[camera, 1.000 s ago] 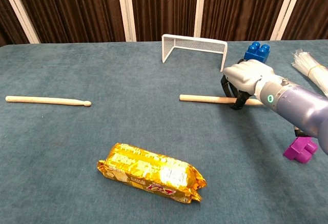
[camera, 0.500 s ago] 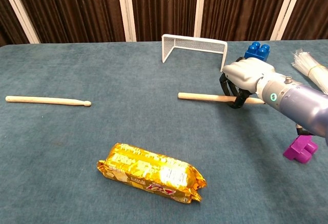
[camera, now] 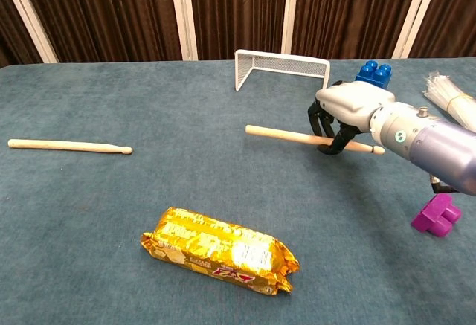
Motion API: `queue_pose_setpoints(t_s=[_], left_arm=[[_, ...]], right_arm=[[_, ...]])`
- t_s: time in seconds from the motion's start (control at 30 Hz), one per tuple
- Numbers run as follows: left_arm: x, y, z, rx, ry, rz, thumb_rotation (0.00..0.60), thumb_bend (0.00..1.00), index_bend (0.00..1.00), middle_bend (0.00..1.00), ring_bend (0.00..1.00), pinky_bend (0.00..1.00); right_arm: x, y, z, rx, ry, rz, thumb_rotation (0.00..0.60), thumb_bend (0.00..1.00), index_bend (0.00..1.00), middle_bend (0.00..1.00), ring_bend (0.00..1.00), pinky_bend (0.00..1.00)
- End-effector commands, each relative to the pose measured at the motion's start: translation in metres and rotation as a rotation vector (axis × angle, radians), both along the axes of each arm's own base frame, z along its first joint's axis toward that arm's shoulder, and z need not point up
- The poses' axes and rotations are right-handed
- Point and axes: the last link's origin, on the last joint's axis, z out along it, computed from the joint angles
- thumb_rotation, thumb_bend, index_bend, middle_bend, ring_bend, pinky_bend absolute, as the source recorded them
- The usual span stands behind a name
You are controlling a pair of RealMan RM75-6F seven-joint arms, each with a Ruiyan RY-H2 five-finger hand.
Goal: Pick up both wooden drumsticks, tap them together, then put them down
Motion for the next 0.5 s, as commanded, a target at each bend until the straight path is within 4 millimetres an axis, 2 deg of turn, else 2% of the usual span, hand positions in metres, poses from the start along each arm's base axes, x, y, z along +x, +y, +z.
queue_pose_setpoints(t_s=[0.03,0.27,0.5], left_arm=[[0.000,0.003,0.003,-0.002,0.003,-0.016,0.600,0.28,0.02,0.00,0.00,0.02],[-0.008,0.028,0.010,-0.048,0.015,-0.063,0.600,0.28,0.09,0.02,0.00,0.02],[-0.013,0.070,0.009,-0.169,0.059,-0.068,0.600,0.28,0.12,0.06,0.00,0.02]], right_arm=[[0.005,-0.001,0.009,-0.008,-0.065,0.045,0.600,0.51,0.75,0.63,0.37,0.00],[0.017,-0.001,0.043,-0.039,-0.211,0.108,0.600,0.52,0.76,0.63,0.37,0.00],[0.020,0.004,0.078,-0.069,-0.328,0.151,0.600,0.53,0.76,0.63,0.37,0.00]])
